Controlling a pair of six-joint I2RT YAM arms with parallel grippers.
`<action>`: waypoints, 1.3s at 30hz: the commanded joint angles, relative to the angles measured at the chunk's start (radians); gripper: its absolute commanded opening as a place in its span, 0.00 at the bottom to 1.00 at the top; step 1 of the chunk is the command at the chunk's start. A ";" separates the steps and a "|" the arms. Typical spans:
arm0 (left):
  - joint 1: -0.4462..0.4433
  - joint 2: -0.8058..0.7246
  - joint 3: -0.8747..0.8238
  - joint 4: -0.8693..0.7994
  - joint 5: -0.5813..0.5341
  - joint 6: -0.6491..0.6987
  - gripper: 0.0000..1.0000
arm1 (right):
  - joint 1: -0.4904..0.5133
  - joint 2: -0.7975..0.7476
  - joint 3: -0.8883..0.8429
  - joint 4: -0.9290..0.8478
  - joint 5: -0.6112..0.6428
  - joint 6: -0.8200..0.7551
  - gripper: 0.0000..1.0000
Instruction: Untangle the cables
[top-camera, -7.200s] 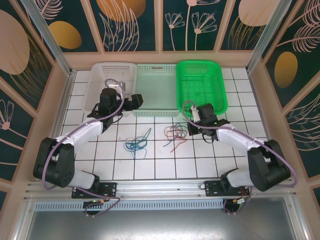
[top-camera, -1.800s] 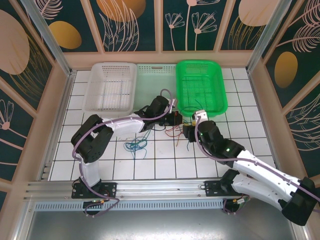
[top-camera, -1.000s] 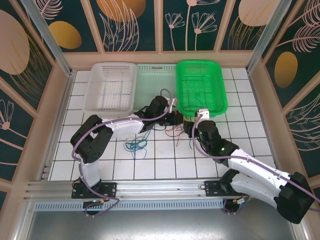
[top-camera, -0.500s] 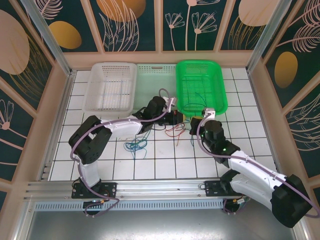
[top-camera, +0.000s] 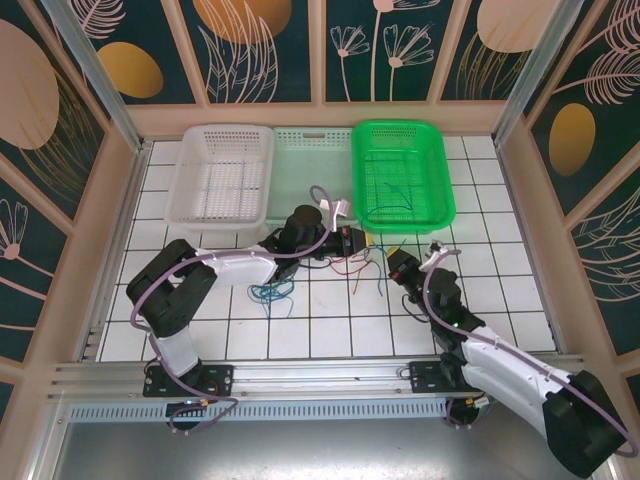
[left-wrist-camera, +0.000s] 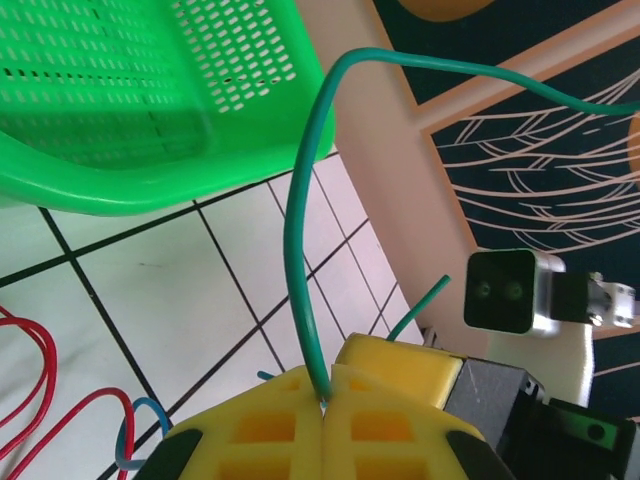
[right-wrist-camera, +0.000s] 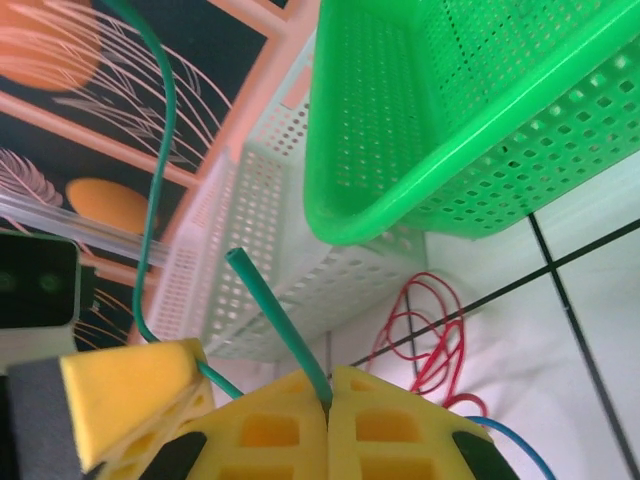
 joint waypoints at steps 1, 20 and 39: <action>0.028 -0.063 -0.013 0.229 -0.027 -0.021 0.00 | -0.023 0.007 -0.023 -0.055 -0.021 0.133 0.00; 0.027 -0.185 0.026 -0.140 -0.216 0.251 0.00 | -0.133 -0.031 0.238 -0.587 -0.159 -0.253 0.76; 0.026 -0.149 0.105 -0.274 -0.224 0.297 0.00 | 0.032 0.010 0.188 -0.339 -0.205 -0.374 0.73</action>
